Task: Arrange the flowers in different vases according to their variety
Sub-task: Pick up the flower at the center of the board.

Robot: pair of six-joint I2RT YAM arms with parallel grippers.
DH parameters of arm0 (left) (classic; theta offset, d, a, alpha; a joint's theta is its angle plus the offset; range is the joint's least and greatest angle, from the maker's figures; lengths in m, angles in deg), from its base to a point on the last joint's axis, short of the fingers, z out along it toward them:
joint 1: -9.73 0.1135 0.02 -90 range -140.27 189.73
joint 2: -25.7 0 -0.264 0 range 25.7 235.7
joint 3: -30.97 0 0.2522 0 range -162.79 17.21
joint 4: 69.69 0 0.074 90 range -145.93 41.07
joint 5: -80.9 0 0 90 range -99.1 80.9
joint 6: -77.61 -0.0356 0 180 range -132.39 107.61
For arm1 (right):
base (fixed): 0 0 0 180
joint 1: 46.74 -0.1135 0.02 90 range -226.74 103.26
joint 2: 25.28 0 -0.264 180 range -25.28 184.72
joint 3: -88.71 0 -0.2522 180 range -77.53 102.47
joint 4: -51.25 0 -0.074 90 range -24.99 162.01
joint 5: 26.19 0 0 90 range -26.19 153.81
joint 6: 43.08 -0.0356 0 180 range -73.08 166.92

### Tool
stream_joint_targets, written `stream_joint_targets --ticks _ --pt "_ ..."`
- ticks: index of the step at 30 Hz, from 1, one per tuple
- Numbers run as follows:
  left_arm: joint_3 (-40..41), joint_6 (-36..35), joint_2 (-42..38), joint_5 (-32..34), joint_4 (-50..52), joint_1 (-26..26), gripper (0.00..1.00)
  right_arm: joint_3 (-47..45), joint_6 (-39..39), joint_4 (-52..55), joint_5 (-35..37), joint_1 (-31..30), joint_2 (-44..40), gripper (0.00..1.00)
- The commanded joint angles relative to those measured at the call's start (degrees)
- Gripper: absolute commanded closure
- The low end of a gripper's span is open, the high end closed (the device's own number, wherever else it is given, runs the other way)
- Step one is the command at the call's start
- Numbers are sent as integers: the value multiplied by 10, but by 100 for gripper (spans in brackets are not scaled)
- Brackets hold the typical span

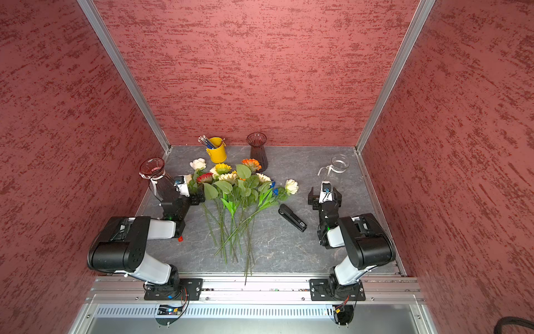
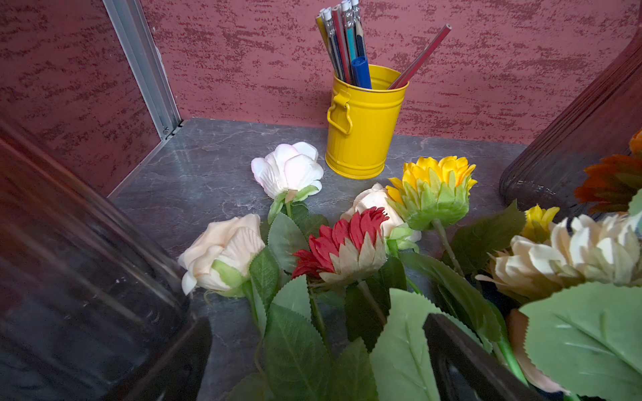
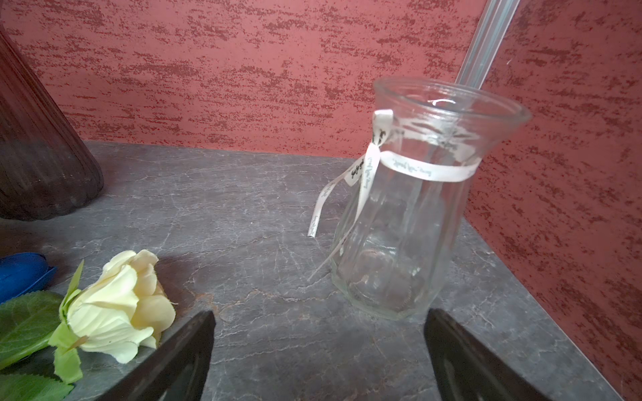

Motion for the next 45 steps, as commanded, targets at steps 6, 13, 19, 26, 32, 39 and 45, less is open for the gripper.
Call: stream_joint_targets --ticks 6,13,19,26,32,39,45 --pt "-9 -3 -3 -13 2 5 0 8 -5 5 11 -1 -8 2" --pt "-19 -23 -24 -44 30 -1 0 7 -5 5 11 -1 -8 1" --pt "-151 -17 -158 9 383 -46 0 7 -5 3 11 -1 -8 1" --pt "-279 20 -221 19 719 -166 0 15 -6 19 12 -1 -10 2" --pt "-325 140 -216 -59 834 -257 0 42 -20 78 11 8 -15 2" --pt "-325 182 -175 -85 824 -305 0 55 -31 111 -4 21 -20 2" --pt "-338 177 -115 -119 798 -311 6 56 -31 112 -4 21 -19 2"
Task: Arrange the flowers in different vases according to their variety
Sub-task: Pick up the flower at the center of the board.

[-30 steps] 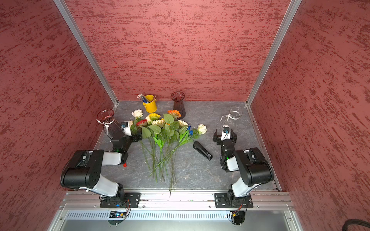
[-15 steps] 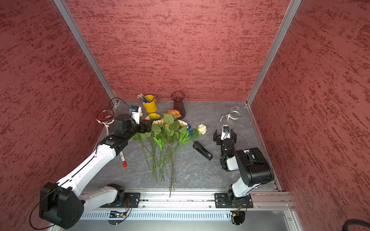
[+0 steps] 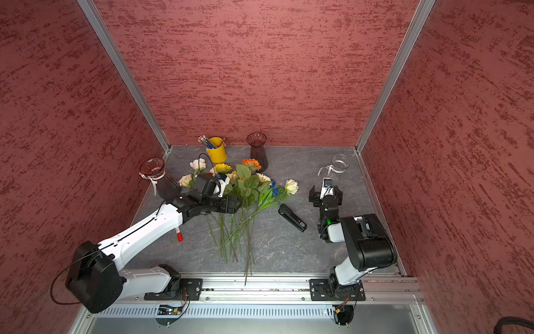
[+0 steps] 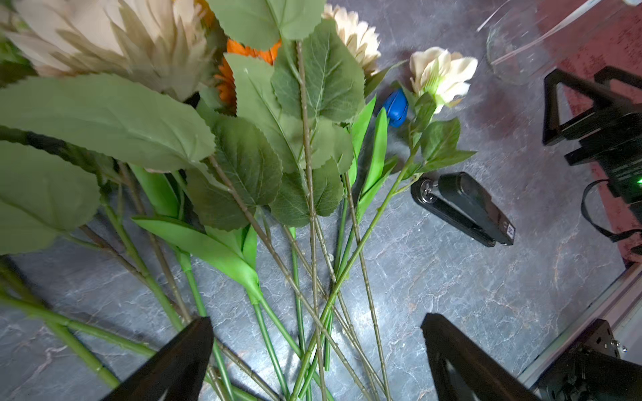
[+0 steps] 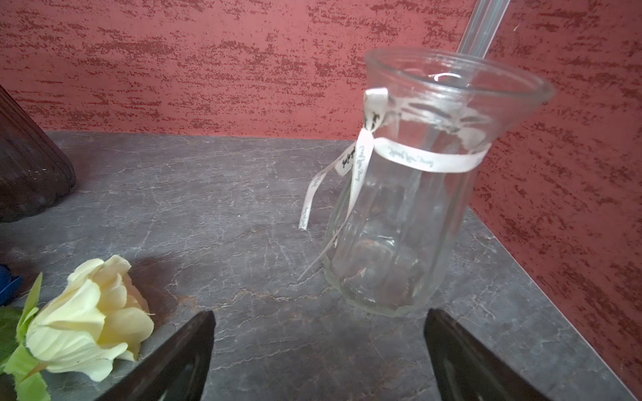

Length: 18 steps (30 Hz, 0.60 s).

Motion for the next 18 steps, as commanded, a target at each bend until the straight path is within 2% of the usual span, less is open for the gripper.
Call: stream_joint_targets --ticks 1,13,18 --pt "-26 6 28 -28 -10 -4 7 9 -9 8 -3 3 -10 2" --pt "-64 -12 129 -34 -38 -11 30 9 -9 9 -3 3 -9 2" --pt "-74 -13 164 -31 -47 -12 42 9 -9 9 -3 3 -10 2"
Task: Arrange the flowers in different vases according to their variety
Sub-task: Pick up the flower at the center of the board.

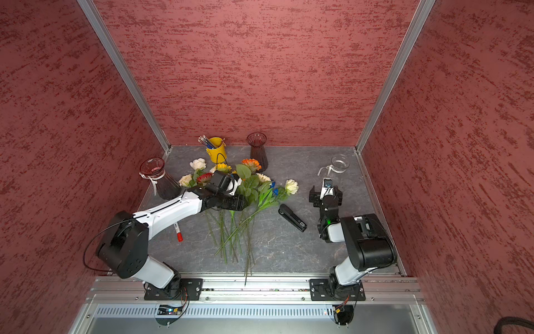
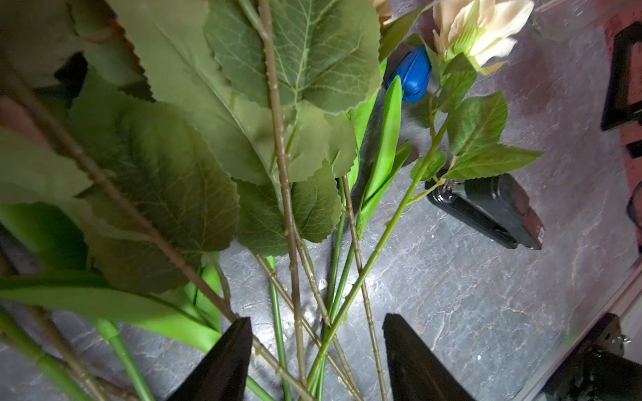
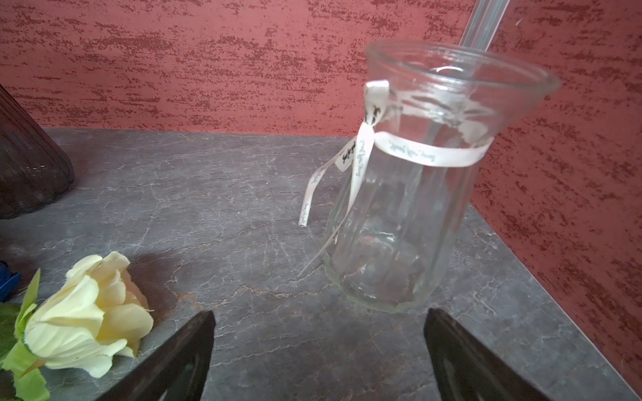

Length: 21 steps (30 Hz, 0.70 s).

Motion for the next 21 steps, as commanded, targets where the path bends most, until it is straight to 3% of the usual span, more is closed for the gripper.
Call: stream_joint_targets --ticks 1,9,16,21 --pt "-18 -5 18 4 -19 -4 44 9 -7 3 -3 3 -10 2" --pt "-38 -5 61 17 -29 -3 65 9 -7 4 -3 3 -10 1" --pt "-50 -7 83 26 -29 -3 72 9 -8 4 -3 4 -10 2" --pt "-68 -8 85 26 -11 -4 94 9 -8 4 -3 3 -10 2"
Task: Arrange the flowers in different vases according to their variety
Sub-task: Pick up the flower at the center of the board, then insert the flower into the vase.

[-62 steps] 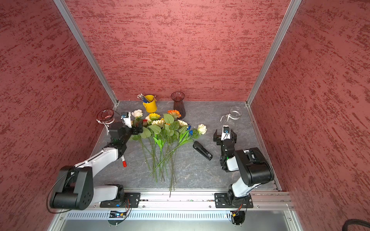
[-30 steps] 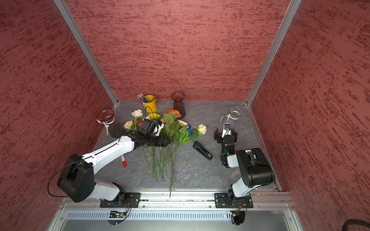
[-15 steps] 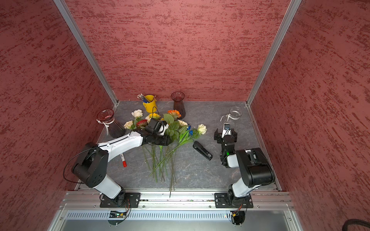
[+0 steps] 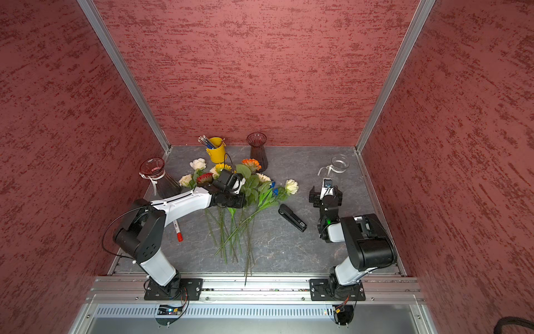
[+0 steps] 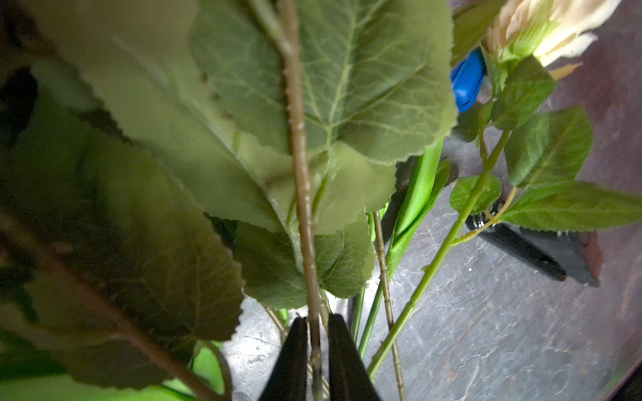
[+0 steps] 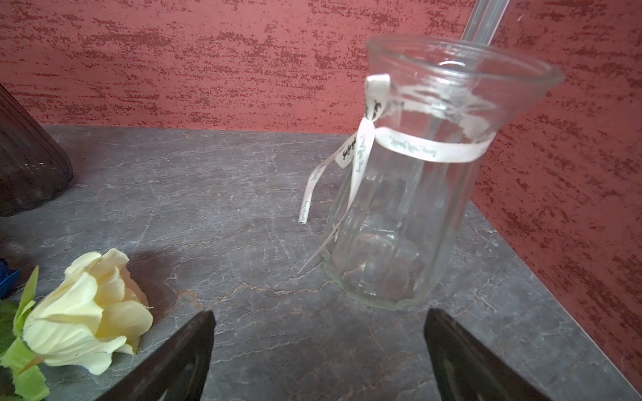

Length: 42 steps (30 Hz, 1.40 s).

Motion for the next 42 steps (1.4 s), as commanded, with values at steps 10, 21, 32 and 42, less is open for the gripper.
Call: stream_joint_targets --ticks 10,21,32,42 --pt "-82 -19 -66 28 109 -5 100 9 -6 -1 -4 3 -9 2" --pt "-89 -8 -194 43 136 -2 100 9 -6 -1 -4 3 -9 1" --pt "-224 -90 -262 207 199 59 100 10 -5 -1 -4 3 -10 1" --pt "-326 -362 -253 340 -4 232 100 10 -6 1 -5 4 -10 2"
